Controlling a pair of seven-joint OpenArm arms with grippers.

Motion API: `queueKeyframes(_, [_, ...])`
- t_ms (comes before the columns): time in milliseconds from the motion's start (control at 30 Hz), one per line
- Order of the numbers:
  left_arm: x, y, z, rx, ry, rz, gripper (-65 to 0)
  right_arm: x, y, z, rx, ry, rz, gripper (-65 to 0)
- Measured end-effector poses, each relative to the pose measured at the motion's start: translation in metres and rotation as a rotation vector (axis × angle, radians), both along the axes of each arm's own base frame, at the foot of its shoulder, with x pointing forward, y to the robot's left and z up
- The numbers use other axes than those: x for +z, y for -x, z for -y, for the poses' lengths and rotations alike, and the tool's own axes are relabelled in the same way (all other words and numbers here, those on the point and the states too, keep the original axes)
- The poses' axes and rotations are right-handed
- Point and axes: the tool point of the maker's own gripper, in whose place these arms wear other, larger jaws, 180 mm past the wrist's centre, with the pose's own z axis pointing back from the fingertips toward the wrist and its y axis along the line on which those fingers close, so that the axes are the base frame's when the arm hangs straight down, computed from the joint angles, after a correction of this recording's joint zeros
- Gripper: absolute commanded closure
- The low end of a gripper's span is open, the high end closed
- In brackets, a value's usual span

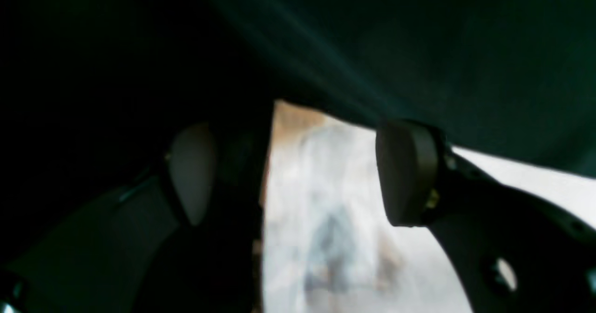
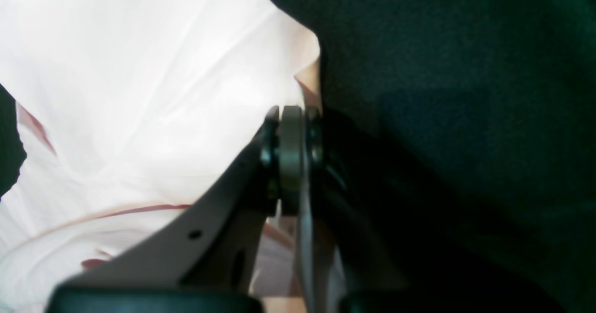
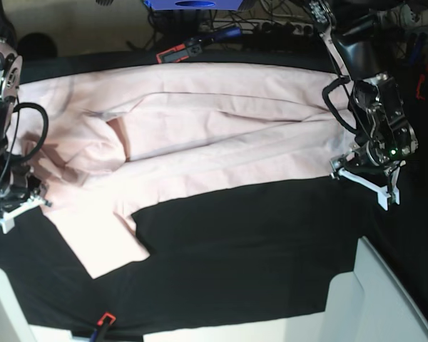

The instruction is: Fold the T-shirt properly

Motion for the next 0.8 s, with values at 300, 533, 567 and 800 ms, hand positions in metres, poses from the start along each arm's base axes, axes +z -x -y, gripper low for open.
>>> queueKeyframes(300, [-0.041,-0.001,-0.001,0.030,0.032,-0.006,-53.4,0.000,0.000,-0.001,0.001,-0.001,0.000,0.0])
queueKeyframes(533, [-0.047,-0.015,-0.002,0.040,0.037,0.029,-53.1,0.000,0.000,0.000,0.001,0.000,0.000,0.0])
queueKeyframes(567, [-0.046,-0.016,-0.001,0.039,0.036,0.035,-52.9,0.000,0.000,0.000,0.000,0.001,0.001,0.0])
queueKeyframes(800, [-0.046,-0.017,0.000,0.038,0.034,0.038,-47.9,0.000,0.000,-0.001,0.001,-0.001,0.001,0.0])
